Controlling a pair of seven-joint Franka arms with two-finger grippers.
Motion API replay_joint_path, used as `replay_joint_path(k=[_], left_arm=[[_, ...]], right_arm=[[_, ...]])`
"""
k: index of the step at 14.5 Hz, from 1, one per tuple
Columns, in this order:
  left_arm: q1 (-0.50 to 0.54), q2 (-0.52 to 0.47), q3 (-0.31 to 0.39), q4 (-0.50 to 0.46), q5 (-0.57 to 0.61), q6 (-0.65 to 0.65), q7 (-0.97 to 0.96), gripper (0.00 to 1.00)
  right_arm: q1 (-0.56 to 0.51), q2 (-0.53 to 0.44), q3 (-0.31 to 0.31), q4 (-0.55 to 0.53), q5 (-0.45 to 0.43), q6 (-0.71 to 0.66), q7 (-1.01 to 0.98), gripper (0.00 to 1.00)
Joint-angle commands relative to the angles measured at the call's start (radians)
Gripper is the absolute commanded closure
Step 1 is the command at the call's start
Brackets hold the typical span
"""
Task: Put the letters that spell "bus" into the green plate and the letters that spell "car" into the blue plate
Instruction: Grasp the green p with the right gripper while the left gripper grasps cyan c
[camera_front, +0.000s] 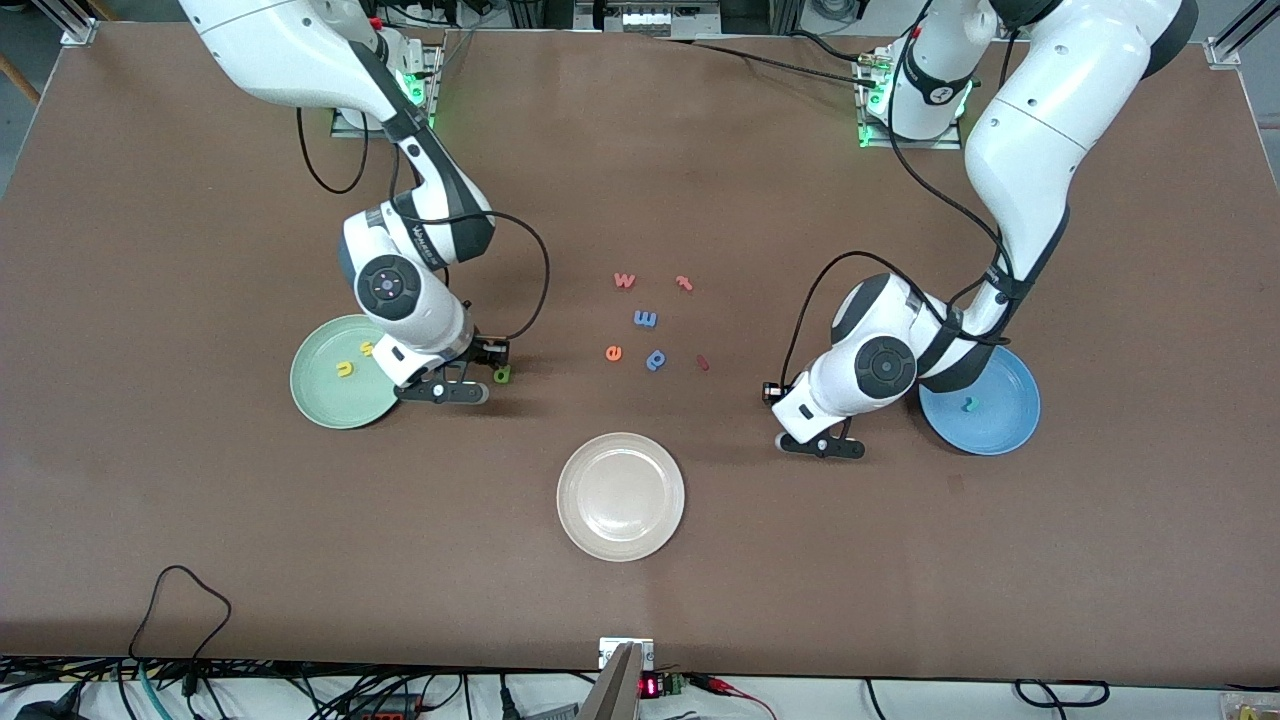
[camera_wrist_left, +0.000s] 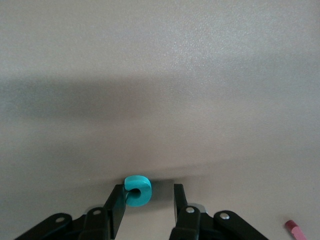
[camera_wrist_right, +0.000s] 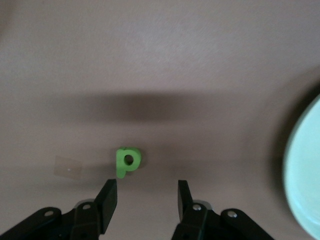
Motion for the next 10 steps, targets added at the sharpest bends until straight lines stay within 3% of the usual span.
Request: replay_joint_path(k=[1,6,10], left_arm=[[-0.031,0.014,0.026,0.027,0.065,-0.003,-0.025,0.54],[-0.035,0.019,0.029,0.027,0.082,-0.002,-0.048,0.56],[-0.034,0.031,0.029,0.027,0.082,-0.003,-0.046,0.72]], right_arm=[[0.015,0.032,-0.016,0.025,-0.007,-0.001,0.004,0.48],[0.034,0.058,-0.014,0.026,-0.010,0.004,-0.003,0.48],[0.048,0.081,-0.016,0.066,-0.008,0.004,0.000,0.47]])
